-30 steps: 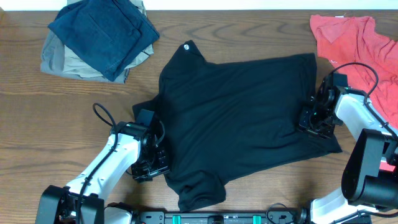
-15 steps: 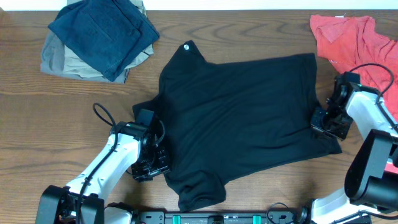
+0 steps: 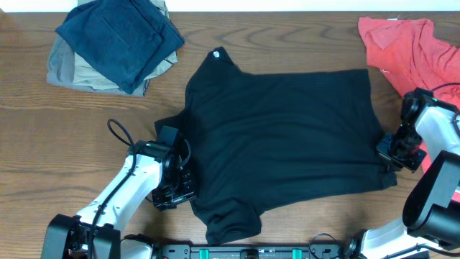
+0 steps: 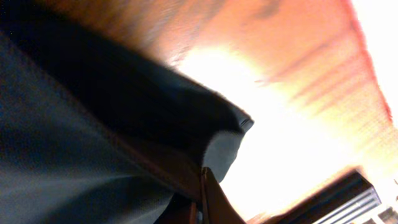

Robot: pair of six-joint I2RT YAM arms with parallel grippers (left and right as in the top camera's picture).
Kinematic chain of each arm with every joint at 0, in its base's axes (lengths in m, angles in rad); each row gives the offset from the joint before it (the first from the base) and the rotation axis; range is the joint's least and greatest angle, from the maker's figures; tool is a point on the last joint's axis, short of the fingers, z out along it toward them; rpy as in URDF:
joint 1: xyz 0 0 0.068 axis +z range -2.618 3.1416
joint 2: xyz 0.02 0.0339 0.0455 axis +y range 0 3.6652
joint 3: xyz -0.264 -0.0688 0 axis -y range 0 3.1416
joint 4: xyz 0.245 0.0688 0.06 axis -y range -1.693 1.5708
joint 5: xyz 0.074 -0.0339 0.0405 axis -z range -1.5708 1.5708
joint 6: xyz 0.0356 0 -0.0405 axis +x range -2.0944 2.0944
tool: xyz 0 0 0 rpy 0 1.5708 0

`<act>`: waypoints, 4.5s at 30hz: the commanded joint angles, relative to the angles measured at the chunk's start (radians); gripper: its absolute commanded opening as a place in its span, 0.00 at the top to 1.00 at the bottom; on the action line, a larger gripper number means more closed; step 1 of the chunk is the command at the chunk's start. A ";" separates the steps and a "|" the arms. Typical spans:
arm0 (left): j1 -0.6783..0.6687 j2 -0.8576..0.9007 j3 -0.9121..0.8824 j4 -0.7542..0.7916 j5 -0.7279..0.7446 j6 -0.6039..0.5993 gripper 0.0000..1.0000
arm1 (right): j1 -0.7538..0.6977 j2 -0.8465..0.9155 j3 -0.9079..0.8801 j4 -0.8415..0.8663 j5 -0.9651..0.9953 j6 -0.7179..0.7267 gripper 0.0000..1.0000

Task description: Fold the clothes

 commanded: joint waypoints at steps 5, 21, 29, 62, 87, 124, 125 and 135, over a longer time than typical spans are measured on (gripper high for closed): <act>-0.002 -0.007 -0.002 -0.003 -0.012 0.000 0.42 | -0.017 -0.021 0.020 0.000 0.040 0.046 0.01; -0.002 -0.007 -0.002 0.001 -0.012 0.000 0.42 | -0.017 -0.021 -0.034 -0.021 -0.080 0.048 0.01; -0.002 -0.007 -0.002 -0.006 -0.012 0.001 0.42 | -0.077 -0.021 -0.156 0.111 -0.135 0.093 0.01; -0.002 -0.036 0.097 0.008 0.060 0.072 0.78 | -0.330 -0.237 -0.148 0.074 -0.192 0.045 0.01; -0.309 -0.044 0.042 0.016 0.148 -0.109 0.02 | -0.220 -0.412 -0.149 0.004 -0.342 -0.048 0.01; -0.398 -0.050 -0.164 0.276 0.039 -0.319 0.94 | -0.220 -0.412 -0.151 0.011 -0.217 0.045 0.01; -0.398 -0.054 -0.163 0.278 0.040 -0.319 0.94 | -0.220 -0.412 -0.153 0.011 -0.192 0.068 0.01; -0.394 -0.158 -0.148 0.310 0.016 -0.311 0.94 | -0.286 -0.396 -0.206 0.100 -0.114 0.155 0.01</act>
